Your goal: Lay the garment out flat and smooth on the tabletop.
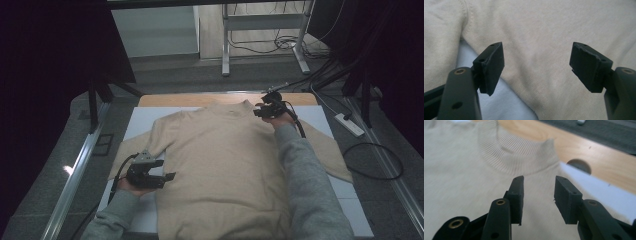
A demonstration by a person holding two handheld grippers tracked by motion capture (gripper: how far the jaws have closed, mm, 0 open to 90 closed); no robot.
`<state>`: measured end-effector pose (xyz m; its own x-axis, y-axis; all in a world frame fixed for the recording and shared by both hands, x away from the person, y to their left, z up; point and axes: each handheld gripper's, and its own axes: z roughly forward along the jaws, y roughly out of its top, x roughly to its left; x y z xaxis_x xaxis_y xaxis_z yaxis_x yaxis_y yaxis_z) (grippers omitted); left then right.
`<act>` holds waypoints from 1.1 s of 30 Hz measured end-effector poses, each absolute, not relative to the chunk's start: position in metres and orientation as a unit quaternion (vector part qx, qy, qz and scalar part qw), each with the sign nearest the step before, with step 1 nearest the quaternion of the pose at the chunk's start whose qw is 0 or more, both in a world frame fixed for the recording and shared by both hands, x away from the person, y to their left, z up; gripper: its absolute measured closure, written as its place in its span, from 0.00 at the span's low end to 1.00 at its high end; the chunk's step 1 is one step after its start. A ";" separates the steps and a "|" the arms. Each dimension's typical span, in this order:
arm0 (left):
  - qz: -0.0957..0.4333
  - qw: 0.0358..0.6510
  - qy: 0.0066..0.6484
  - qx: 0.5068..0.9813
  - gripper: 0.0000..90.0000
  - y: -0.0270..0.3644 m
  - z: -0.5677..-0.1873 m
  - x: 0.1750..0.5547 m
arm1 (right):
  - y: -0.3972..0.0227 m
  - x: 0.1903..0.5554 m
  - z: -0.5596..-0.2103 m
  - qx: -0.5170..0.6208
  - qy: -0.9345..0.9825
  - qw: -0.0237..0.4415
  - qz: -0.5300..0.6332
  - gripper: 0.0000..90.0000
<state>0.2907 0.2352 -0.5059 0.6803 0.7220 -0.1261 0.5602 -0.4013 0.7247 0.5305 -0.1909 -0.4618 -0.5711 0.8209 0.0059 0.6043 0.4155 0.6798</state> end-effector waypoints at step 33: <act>0.111 0.389 0.397 0.824 0.29 0.237 -0.509 0.287 | -0.219 0.406 -0.472 0.372 0.849 0.107 0.360 0.56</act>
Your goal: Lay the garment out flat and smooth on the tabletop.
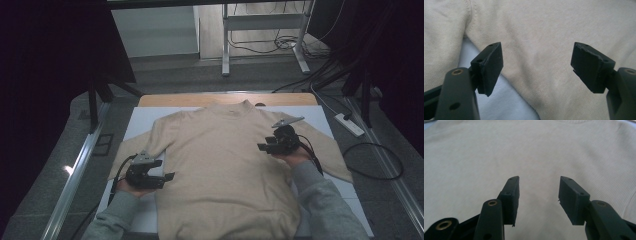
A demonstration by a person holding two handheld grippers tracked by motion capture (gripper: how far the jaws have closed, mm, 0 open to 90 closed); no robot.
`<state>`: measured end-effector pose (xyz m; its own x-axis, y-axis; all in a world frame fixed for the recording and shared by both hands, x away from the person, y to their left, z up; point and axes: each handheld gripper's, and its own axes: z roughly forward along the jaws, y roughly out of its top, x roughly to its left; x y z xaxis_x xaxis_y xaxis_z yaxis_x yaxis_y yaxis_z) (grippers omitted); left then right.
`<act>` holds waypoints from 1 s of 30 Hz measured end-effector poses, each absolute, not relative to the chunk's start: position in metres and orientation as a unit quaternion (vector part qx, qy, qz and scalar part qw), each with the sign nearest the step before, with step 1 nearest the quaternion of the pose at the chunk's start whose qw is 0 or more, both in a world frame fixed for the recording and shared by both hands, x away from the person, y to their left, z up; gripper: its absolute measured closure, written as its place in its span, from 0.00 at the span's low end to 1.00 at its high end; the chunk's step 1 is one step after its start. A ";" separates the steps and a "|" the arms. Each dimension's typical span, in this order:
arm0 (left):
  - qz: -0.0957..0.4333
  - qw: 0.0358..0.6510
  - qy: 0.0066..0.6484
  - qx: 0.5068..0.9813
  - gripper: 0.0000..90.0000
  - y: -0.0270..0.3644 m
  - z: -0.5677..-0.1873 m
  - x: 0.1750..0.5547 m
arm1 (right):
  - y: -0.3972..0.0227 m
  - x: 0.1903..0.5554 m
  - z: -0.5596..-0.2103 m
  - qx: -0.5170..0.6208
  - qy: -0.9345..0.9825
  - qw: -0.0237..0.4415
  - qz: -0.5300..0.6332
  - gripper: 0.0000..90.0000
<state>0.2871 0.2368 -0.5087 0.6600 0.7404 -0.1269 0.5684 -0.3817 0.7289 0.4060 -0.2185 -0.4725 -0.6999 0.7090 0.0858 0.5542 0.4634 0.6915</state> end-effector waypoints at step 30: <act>0.108 0.392 0.398 0.823 0.28 0.237 -0.513 0.283 | -0.273 0.301 -0.491 0.367 0.833 0.088 0.405 0.52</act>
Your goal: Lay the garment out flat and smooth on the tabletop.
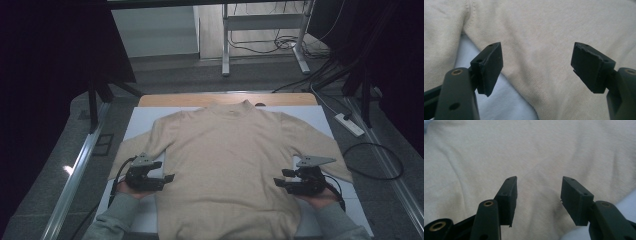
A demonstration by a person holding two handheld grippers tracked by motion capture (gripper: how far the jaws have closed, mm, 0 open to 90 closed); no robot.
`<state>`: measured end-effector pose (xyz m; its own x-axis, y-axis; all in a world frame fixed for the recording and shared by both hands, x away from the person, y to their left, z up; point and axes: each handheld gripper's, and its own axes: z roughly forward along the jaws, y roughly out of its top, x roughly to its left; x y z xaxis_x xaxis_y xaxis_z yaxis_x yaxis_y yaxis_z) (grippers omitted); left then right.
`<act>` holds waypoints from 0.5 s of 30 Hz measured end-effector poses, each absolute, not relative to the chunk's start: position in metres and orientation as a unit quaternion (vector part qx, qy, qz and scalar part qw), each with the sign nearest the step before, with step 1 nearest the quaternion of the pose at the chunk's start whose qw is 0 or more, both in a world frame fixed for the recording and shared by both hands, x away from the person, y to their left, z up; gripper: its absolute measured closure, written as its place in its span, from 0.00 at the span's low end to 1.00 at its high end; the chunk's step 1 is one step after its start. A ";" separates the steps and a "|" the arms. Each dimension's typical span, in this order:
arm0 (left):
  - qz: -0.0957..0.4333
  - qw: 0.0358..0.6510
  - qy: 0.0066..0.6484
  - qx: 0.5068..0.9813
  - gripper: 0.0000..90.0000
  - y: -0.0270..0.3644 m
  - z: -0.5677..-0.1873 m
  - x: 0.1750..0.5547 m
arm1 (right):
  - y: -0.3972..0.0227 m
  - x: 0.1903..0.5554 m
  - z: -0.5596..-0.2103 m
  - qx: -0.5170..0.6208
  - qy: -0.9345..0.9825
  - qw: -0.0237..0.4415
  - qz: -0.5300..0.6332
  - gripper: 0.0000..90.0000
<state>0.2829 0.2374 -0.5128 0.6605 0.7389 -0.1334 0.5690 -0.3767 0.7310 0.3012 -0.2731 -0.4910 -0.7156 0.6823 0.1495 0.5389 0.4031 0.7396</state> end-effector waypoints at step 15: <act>0.109 0.392 0.395 0.824 0.28 0.237 -0.513 0.282 | -0.275 0.305 -0.493 0.371 0.831 0.088 0.404 0.52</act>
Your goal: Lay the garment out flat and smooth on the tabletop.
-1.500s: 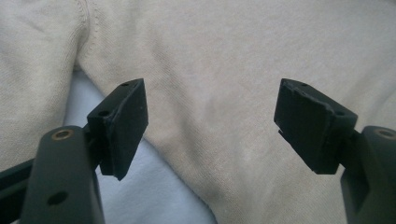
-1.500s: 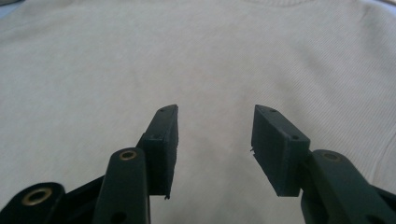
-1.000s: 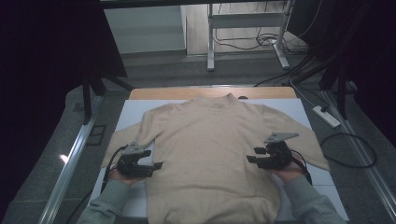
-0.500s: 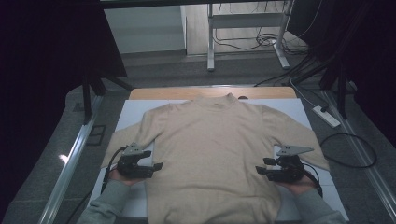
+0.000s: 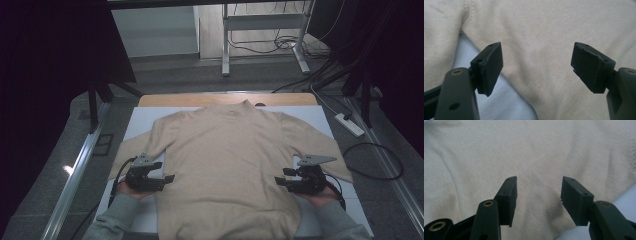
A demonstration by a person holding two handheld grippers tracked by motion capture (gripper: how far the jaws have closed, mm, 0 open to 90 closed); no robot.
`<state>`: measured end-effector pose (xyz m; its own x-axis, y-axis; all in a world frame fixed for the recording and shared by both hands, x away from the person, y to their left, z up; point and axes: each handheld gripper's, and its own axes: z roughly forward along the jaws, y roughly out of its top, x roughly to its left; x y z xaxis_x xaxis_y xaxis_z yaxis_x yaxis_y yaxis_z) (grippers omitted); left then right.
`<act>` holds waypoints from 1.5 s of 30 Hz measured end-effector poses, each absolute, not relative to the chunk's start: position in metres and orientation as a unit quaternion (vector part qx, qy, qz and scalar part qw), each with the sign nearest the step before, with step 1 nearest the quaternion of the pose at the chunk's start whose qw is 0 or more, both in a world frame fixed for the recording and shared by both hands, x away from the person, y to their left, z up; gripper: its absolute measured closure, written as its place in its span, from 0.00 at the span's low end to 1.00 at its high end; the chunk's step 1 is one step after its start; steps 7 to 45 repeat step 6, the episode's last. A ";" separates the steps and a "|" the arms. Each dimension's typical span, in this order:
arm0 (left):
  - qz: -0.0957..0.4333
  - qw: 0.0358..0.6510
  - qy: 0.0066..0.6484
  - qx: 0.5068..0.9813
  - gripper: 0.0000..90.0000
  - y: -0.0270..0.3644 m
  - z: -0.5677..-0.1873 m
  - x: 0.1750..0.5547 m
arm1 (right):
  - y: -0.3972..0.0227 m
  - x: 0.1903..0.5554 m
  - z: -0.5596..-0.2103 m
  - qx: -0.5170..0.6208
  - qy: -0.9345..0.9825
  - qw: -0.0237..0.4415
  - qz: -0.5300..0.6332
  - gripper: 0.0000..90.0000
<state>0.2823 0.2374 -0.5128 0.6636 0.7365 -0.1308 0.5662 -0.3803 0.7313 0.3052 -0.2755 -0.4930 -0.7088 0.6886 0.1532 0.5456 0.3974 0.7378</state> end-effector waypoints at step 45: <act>0.109 0.392 0.397 0.823 0.28 0.237 -0.513 0.282 | -0.277 0.305 -0.492 0.372 0.830 0.090 0.407 0.52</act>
